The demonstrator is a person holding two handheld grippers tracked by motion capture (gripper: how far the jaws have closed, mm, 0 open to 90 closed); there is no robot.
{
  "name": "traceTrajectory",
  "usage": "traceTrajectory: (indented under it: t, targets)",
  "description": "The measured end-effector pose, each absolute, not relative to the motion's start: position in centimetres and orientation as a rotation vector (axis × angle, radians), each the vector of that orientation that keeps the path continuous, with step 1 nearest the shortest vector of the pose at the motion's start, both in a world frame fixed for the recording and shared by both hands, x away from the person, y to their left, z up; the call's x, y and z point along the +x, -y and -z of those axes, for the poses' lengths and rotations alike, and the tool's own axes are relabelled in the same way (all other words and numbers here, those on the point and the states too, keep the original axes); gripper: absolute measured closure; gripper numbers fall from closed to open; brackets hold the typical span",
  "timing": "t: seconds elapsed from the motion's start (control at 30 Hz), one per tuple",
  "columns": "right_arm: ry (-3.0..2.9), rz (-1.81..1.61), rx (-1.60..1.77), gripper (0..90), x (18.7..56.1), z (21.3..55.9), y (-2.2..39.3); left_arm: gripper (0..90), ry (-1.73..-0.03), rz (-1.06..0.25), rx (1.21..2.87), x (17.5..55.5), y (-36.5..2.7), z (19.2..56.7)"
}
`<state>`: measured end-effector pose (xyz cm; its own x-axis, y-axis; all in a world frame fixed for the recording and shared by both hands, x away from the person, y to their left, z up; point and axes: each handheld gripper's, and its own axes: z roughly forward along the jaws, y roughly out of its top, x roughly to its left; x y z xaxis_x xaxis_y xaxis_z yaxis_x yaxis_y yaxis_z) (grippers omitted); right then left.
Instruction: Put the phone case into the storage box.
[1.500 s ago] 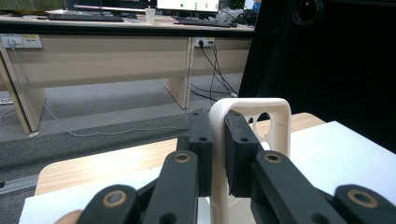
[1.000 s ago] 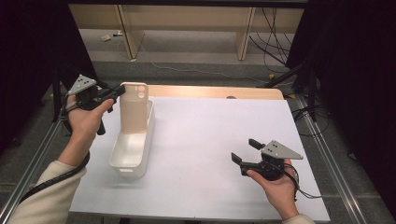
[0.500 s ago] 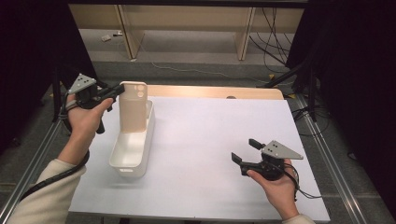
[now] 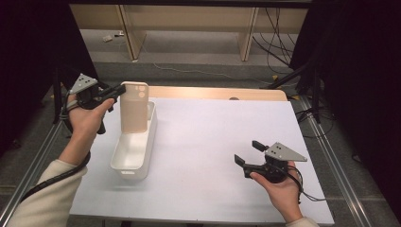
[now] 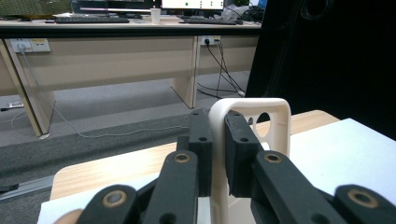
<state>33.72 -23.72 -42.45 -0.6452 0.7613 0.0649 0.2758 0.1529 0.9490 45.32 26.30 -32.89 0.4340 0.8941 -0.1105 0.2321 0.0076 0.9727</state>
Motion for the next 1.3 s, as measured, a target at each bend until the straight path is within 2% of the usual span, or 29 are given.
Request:
traceTrajectory:
  t: [1.3]
  targets:
    - [-2.004,-1.507,0.989,16.8,33.7,42.4,23.7,82.2,-1.041,-0.724,1.512,46.8,-26.4,33.0]
